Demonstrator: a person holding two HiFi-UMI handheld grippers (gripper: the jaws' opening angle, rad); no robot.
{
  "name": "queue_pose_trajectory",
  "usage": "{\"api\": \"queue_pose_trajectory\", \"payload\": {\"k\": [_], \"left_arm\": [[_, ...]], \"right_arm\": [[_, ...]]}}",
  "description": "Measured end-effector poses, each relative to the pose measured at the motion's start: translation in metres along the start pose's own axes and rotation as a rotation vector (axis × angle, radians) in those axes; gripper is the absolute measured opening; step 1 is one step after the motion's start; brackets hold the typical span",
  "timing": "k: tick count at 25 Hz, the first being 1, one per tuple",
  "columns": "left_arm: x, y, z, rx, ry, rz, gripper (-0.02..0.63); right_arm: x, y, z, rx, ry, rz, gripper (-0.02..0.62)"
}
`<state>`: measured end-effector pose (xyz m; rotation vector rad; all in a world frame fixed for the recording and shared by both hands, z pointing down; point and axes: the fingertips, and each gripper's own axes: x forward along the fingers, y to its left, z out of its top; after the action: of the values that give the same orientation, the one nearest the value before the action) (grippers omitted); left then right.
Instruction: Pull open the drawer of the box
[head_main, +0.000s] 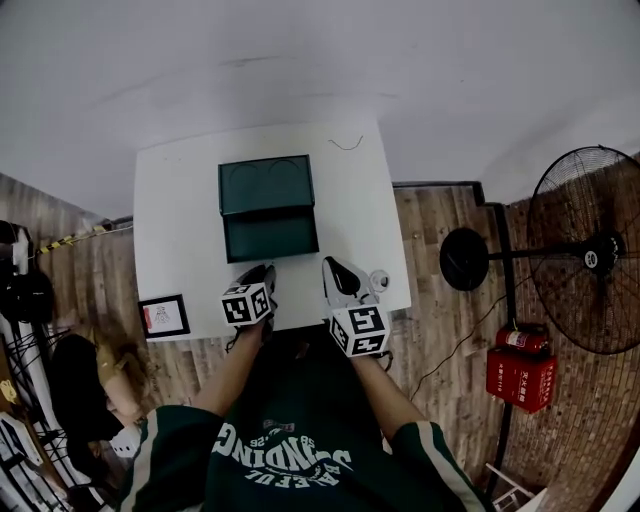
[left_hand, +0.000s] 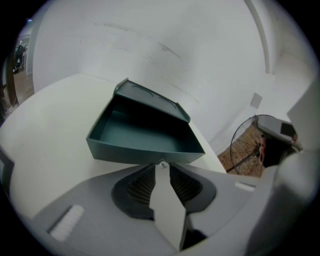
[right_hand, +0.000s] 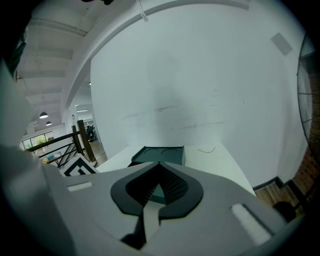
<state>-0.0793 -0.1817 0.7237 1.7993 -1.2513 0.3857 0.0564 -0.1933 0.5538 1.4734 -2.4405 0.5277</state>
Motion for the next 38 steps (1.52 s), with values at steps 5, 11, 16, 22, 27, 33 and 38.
{"api": "queue_pose_trajectory", "payload": {"k": [5,11,16,22,27,33,38], "left_arm": [[-0.040,0.001,0.039,0.147,-0.094,-0.014,0.094],[-0.094,-0.019,0.110,0.335,-0.266,-0.025,0.052],[-0.123,-0.034,0.148,0.529,-0.357,-0.001,0.052],[-0.152,-0.041,0.182,0.532,-0.448,-0.007,0.052],[-0.157,-0.037,0.191,0.485,-0.476,-0.004,0.052],[-0.157,-0.039,0.189,0.473,-0.472,-0.017,0.052],[-0.155,-0.042,0.186,0.477,-0.470,-0.018,0.052]], "right_arm": [[0.012,0.011,0.020,-0.027,-0.038,0.027,0.002],[0.025,0.028,0.053,-0.064,-0.095,0.067,0.002],[0.030,0.042,0.087,-0.074,-0.150,0.097,0.002],[0.028,0.060,0.114,-0.142,-0.204,0.134,0.002],[0.026,0.063,0.111,-0.163,-0.205,0.140,0.002],[0.024,0.061,0.103,-0.160,-0.190,0.137,0.002],[0.023,0.056,0.099,-0.154,-0.190,0.136,0.002]]}}
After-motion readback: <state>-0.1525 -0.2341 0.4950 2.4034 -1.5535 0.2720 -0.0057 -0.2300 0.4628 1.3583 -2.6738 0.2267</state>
